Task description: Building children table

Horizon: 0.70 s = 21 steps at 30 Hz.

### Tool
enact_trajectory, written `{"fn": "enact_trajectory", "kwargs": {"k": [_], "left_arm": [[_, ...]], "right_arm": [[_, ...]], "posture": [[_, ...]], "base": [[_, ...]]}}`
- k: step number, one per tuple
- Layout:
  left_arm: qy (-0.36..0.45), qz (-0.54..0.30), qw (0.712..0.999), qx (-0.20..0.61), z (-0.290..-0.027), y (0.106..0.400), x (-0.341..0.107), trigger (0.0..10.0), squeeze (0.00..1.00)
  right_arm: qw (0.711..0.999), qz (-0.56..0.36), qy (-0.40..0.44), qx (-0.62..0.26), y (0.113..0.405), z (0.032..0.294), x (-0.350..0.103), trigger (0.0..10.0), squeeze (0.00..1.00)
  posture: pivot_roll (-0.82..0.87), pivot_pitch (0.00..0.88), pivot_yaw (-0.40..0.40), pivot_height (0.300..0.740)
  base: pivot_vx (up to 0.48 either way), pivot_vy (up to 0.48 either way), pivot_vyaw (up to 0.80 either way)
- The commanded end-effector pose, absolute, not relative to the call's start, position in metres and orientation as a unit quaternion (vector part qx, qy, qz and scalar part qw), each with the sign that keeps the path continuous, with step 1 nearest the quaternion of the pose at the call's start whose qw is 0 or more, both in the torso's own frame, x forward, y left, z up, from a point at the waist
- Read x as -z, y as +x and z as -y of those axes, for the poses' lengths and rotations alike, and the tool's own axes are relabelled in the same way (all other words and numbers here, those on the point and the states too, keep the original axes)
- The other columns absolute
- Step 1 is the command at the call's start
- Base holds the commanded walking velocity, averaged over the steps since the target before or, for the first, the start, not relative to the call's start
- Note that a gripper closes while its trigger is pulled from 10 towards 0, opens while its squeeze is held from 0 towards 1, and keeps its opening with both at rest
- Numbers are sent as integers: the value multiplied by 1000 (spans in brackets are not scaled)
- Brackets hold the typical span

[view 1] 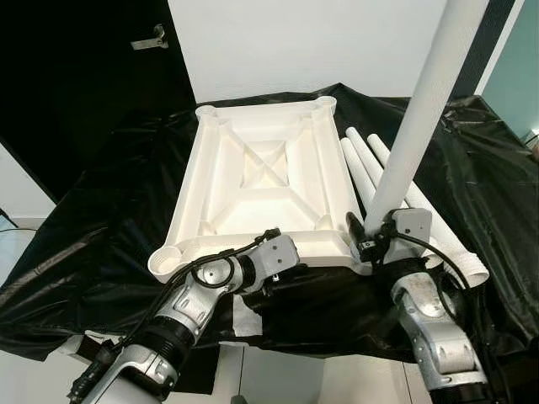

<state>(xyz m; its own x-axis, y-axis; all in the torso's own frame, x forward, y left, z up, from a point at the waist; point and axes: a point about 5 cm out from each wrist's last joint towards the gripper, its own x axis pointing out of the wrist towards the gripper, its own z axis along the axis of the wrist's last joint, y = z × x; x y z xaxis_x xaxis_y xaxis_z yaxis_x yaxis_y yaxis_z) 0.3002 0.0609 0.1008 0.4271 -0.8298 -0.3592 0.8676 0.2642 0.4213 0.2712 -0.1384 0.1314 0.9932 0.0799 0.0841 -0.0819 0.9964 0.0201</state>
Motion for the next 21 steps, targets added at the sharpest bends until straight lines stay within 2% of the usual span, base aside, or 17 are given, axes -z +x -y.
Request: {"fn": "enact_trajectory", "kwargs": {"k": [1,5,8,9,12,13,14,15,16,21], "left_arm": [[292,-53,772,562,-59,295,-93,10000,0],[291,-52,771,563,-58,296,-93,10000,0],[291,-51,772,563,-58,296,-94,10000,0],[291,-52,772,562,-59,296,-94,10000,0],[291,-52,773,562,-59,296,-94,10000,0],[290,-53,773,561,-60,296,-93,10000,0],[289,-53,774,560,-60,295,-93,10000,0],[289,-53,774,560,-60,295,-93,10000,0],[288,-54,775,559,-60,295,-92,10000,0],[286,-55,777,559,-60,294,-91,10000,0]], "right_arm": [[998,-32,49,-18,267,137,-104,0,0],[996,-19,82,22,269,138,-104,0,0],[998,-16,62,24,272,135,-104,0,0],[999,-15,48,14,273,132,-105,1843,0],[999,-14,39,8,274,130,-105,1843,0],[999,-13,37,-1,274,127,-106,9922,0],[999,-10,36,-7,274,125,-107,10000,949],[999,-10,36,-7,274,125,-107,10000,949],[999,-8,36,-9,273,123,-108,10000,1000],[1000,7,10,-28,273,122,-112,10000,1000]], "posture": [[-93,14,88,740],[-80,12,90,740],[-76,12,89,740],[-73,12,87,740],[-72,11,87,740],[-68,12,85,740],[-66,14,82,740],[-66,14,82,740],[-65,15,80,740],[-72,19,75,740]], "base": [[0,0,0],[0,0,0],[0,0,0],[0,0,0],[0,0,0],[0,0,0],[0,0,0],[0,0,0],[0,0,0],[0,0,0]]}}
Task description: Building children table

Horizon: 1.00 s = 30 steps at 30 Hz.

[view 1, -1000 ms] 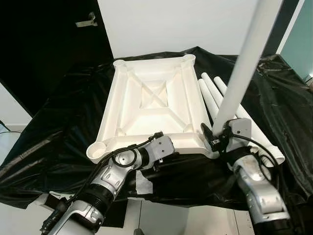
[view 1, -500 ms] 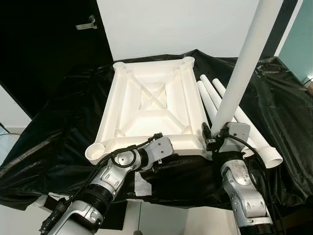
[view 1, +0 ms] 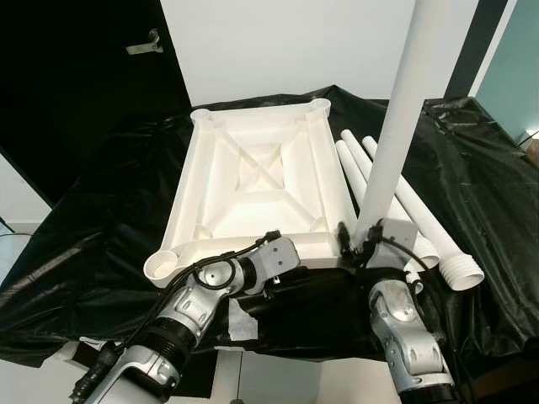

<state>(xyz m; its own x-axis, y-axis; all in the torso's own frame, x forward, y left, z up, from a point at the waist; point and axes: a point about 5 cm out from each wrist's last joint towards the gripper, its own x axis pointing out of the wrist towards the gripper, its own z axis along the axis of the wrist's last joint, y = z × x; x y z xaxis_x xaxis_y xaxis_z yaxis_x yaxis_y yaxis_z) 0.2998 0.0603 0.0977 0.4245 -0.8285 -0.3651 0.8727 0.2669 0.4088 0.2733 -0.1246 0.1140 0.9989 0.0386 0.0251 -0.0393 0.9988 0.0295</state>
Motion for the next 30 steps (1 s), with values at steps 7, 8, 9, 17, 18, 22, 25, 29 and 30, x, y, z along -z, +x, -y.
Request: {"fn": "enact_trajectory", "kwargs": {"k": [7,8,9,17,18,22,25,29,30], "left_arm": [[283,-55,777,559,-58,293,-90,10000,0],[283,-55,777,559,-58,293,-90,10000,0],[283,-55,777,560,-58,293,-90,10000,0],[287,-55,774,561,-59,294,-89,10000,0],[288,-55,774,561,-59,294,-89,10000,0],[289,-55,773,562,-59,294,-90,10000,0],[291,-55,772,562,-60,294,-89,10000,0],[293,-56,770,564,-60,294,-89,10000,0],[293,-56,770,564,-60,294,-89,10000,0]], "right_arm": [[996,45,-48,-61,269,129,-123,10000,0],[996,45,-48,-61,269,129,-123,10000,0],[994,58,-67,-71,269,132,-127,10000,0],[982,86,-128,-113,264,146,-137,10000,0],[981,82,-127,-122,263,148,-136,8824,0],[978,73,-128,-145,258,150,-135,0,0],[975,62,-132,-168,254,153,-135,0,0],[973,51,-139,-178,253,158,-134,0,0],[973,51,-139,-178,253,158,-134,0,0]], "posture": [[-86,20,73,740],[-86,20,73,740],[-88,20,73,740],[-99,20,79,740],[-100,21,80,740],[-101,23,81,740],[-106,24,85,740],[-107,23,89,740],[-107,23,89,740]], "base": [[0,0,0],[0,0,0],[0,0,0],[0,0,0],[0,0,0],[0,0,0],[0,0,0],[0,0,0],[0,0,0]]}}
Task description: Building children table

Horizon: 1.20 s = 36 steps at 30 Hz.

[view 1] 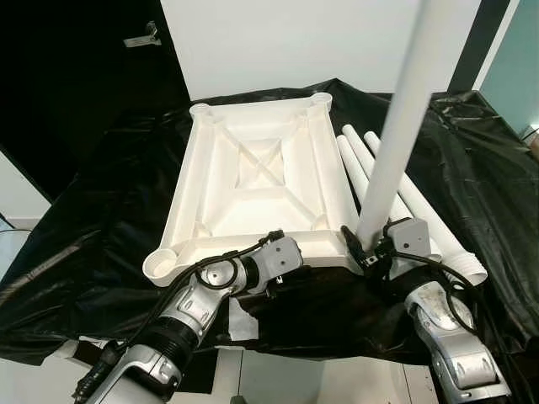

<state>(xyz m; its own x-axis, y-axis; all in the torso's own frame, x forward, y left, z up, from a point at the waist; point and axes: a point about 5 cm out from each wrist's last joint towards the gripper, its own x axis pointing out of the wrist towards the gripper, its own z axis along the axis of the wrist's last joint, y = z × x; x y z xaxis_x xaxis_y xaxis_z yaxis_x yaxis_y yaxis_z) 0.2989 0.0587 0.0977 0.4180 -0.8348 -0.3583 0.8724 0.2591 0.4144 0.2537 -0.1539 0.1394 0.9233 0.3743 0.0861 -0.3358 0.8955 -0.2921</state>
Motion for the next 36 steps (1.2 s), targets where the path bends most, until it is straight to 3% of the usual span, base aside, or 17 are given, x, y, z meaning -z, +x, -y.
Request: {"fn": "enact_trajectory", "kwargs": {"k": [1,11,20,30,36], "left_arm": [[294,-55,770,564,-60,295,-90,10000,0],[296,-54,770,562,-60,296,-91,10000,0],[298,-54,770,562,-62,296,-90,10000,0],[297,-54,769,563,-60,296,-90,10000,0],[294,-54,769,565,-58,295,-88,10000,0]], "right_arm": [[973,47,-138,-178,253,160,-133,0,0],[985,11,-78,-153,252,157,-118,0,0],[996,-36,8,-78,241,154,-93,0,0],[993,-73,94,-26,239,151,-85,0,0],[976,-180,119,-38,241,139,-63,0,0]], "posture": [[-106,22,90,740],[-97,17,92,740],[-94,17,92,740],[-104,19,92,740],[-102,22,84,740]], "base": [[0,0,0],[0,0,0],[0,0,0],[0,0,0],[0,0,0]]}}
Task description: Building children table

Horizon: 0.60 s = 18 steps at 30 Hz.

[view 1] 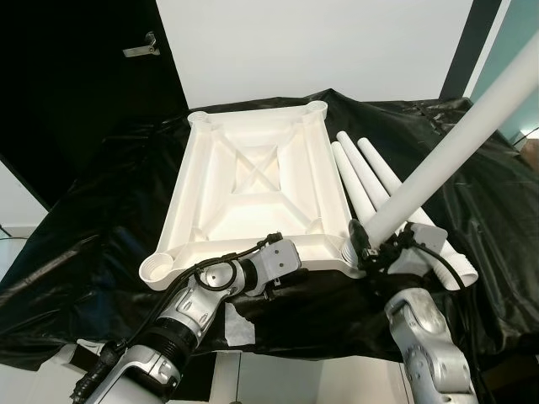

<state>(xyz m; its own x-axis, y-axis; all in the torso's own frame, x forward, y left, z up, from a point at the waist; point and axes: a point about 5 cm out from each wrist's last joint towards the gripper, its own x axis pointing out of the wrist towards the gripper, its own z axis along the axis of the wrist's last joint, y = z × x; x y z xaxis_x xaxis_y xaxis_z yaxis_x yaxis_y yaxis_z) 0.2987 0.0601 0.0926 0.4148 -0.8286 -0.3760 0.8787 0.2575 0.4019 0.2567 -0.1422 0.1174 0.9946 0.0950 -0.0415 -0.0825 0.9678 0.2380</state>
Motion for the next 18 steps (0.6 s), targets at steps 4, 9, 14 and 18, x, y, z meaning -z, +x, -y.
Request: {"fn": "enact_trajectory", "kwargs": {"k": [4,9,14,18], "left_arm": [[292,-55,770,564,-58,294,-88,10000,0],[289,-57,774,561,-59,294,-87,10000,0],[287,-58,775,560,-58,294,-86,10000,0],[285,-58,776,559,-58,294,-85,10000,0]], "right_arm": [[973,-193,102,-70,240,131,-62,0,0],[974,-200,22,-106,242,135,-64,0,0],[970,-199,-52,-126,245,148,-68,0,0],[965,-202,-98,-132,247,162,-71,0,0]], "posture": [[-101,22,82,740],[-99,23,76,740],[-102,25,74,740],[-104,24,72,740]], "base": [[0,0,0],[0,0,0],[0,0,0],[0,0,0]]}}
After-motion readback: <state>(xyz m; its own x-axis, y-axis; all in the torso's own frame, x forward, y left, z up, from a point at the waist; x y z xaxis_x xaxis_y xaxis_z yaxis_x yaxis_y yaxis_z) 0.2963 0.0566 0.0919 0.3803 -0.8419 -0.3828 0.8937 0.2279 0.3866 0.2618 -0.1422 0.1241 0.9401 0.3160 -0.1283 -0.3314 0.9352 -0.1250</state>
